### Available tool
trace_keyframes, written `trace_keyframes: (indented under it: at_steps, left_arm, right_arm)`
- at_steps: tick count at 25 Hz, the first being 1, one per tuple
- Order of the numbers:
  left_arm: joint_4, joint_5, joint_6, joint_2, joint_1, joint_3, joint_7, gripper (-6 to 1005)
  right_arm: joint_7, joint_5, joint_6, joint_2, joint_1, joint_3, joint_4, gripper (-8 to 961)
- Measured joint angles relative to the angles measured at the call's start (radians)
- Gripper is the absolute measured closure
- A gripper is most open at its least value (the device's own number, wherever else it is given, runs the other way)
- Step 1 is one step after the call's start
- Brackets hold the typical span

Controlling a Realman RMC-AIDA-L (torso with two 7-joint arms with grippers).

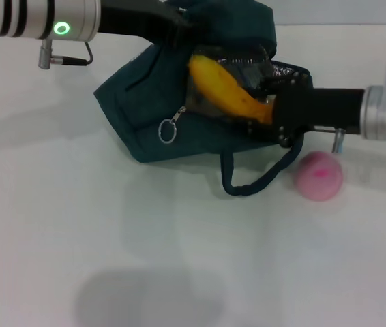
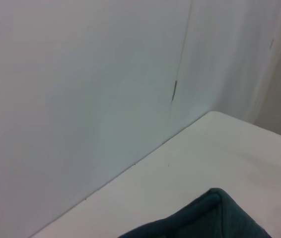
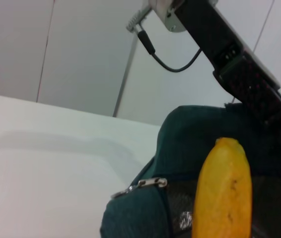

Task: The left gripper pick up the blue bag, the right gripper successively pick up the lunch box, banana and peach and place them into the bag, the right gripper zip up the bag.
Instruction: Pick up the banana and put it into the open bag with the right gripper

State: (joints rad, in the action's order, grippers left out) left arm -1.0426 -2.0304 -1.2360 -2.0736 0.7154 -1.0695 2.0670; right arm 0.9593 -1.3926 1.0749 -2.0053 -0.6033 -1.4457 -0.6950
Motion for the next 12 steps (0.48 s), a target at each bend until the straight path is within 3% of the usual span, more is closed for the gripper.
trace_keyframes:
  at_steps: [7, 12]
  left_arm:
    - [-0.021, 0.000, -0.097, 0.023, -0.012, 0.009, 0.183, 903]
    - [-0.049, 0.006, -0.194, 0.023, -0.020, 0.018, 0.302, 907]
  right_arm:
    - [-0.003, -0.054, 0.130, 0.010, 0.086, 0.109, -0.115, 530]
    - [0.068, -0.124, 0.235, 0.038, 0.098, 0.132, -0.142, 530]
